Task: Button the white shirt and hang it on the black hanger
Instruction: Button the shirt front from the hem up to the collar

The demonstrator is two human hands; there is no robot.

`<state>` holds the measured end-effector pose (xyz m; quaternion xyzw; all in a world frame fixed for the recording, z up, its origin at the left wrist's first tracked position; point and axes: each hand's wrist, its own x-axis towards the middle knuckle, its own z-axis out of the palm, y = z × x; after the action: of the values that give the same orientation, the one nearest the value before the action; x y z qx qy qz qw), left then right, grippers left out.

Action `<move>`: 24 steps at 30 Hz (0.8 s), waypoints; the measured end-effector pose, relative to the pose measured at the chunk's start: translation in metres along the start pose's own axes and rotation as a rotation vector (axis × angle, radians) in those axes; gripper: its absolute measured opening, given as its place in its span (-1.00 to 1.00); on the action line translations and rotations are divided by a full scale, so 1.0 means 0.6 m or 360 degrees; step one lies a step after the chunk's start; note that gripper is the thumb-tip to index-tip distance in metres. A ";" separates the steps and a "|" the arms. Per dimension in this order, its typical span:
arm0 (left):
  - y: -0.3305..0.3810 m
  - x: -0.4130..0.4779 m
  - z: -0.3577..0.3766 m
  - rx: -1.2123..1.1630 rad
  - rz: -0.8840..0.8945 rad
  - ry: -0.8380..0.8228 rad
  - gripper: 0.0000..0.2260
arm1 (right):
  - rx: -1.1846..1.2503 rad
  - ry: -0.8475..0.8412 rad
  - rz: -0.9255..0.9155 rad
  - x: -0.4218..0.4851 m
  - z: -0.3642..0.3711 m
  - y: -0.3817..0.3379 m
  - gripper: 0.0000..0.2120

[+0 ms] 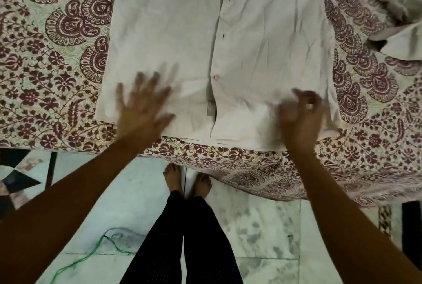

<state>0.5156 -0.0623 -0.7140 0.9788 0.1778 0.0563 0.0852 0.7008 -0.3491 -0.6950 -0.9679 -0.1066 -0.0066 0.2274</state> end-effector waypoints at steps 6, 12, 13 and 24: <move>0.081 0.002 0.059 -0.0051 0.0782 -0.0243 -0.63 | -0.0121 -0.0650 -0.1053 -0.075 0.052 -0.080 -0.68; 0.079 -0.002 0.042 -0.0258 0.0887 -0.0067 -0.69 | 0.0234 -0.0629 -0.0880 -0.071 0.052 -0.097 -0.77; 0.075 -0.006 0.045 -0.0218 0.0935 -0.0124 -0.67 | 0.0220 -0.0686 -0.0930 -0.075 0.052 -0.097 -0.79; 0.071 0.028 0.011 -0.0832 0.0673 -0.0043 -0.58 | -0.0241 -0.1313 -0.0800 -0.041 0.048 -0.147 -0.84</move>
<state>0.5462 -0.0965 -0.7110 0.9397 -0.0509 0.1033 0.3221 0.6571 -0.2643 -0.6834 -0.8480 -0.4173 0.3150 0.0866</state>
